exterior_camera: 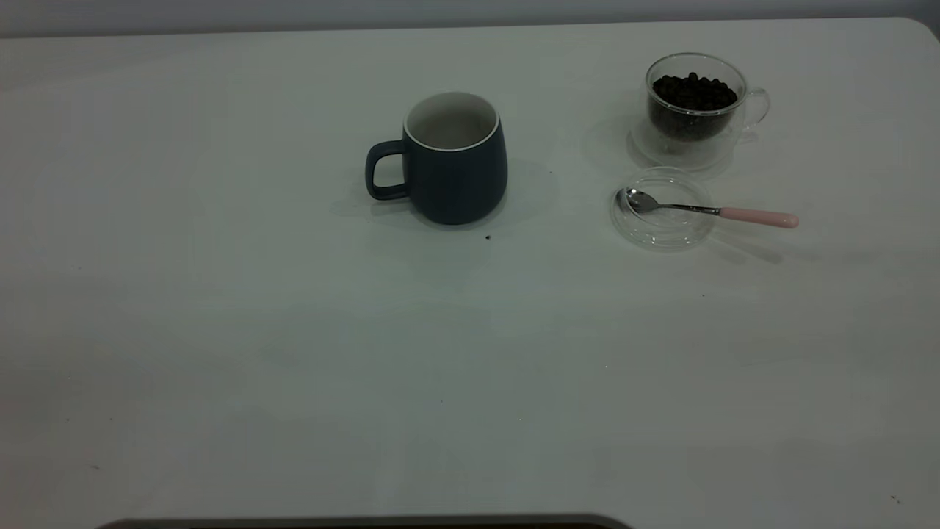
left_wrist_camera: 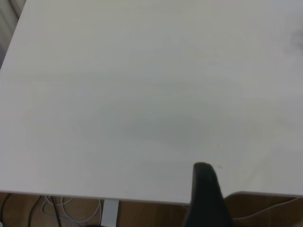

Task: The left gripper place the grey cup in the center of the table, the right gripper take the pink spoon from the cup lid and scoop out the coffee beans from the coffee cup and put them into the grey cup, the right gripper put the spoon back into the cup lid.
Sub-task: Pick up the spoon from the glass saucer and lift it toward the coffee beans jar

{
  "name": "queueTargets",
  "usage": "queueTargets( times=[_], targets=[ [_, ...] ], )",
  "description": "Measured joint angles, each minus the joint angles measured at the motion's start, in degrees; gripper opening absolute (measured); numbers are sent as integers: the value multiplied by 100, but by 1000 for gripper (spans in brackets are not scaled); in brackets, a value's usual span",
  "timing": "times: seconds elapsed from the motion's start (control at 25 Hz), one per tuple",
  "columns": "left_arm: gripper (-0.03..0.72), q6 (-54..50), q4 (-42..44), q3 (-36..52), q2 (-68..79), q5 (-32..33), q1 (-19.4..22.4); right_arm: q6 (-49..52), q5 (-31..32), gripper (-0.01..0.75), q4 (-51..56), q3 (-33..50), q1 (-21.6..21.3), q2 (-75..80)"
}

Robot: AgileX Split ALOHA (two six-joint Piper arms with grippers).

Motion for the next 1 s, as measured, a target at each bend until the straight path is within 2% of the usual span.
queueTargets(
  times=[0.36,0.6,0.68,0.88,1.0],
  targets=[
    [569,0,0,0,0,0,0,64,0,450,0,0,0,0],
    [569,27,0,0,0,0,0,631,-52,469,22,-26,0,40],
    [569,27,0,0,0,0,0,820,-393,510,36,-101,0,246],
    [569,27,0,0,0,0,0,917,-1664,672,387,-413,0,1766],
    [569,27,0,0,0,0,0,707,-2059,698,792,-777,0,3026]
  ],
)
